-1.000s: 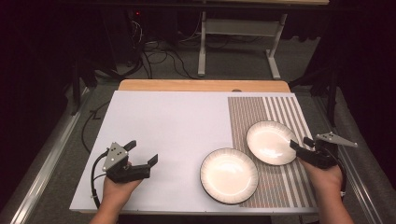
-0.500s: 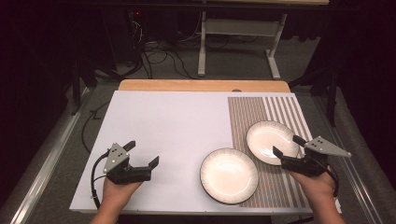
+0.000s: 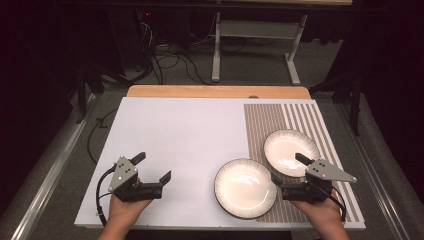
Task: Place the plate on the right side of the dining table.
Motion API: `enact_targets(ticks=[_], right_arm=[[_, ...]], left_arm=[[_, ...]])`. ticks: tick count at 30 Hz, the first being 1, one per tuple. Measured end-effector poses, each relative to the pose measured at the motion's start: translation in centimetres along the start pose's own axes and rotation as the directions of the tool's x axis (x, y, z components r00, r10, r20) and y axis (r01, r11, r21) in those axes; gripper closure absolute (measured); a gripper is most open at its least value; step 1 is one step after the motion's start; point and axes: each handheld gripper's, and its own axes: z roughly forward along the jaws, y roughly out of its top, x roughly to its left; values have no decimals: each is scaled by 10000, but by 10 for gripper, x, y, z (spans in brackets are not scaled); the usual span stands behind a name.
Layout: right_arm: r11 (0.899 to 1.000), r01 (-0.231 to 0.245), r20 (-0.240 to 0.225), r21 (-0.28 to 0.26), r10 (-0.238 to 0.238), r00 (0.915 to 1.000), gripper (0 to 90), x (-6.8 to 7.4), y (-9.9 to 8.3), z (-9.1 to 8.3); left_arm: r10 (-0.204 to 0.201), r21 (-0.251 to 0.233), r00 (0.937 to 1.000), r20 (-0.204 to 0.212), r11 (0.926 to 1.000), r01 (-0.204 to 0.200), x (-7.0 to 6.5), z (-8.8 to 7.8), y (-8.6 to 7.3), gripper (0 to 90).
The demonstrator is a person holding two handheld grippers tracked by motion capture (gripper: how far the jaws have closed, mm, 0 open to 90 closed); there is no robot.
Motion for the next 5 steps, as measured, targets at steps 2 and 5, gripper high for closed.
enact_targets(ticks=[2, 5], right_arm=[[10000, 85, 2, 27, -85, 10000, 3, 1, 0, 0], [10000, 84, 43, 30, -84, 10000, 4, 0, 0, 0]], left_arm=[[-20, -31, 10000, -11, 10000, 20, 0, 0, 0, 1], [-25, -28, 10000, -33, 10000, 25, 0, -1, 1, 1]])
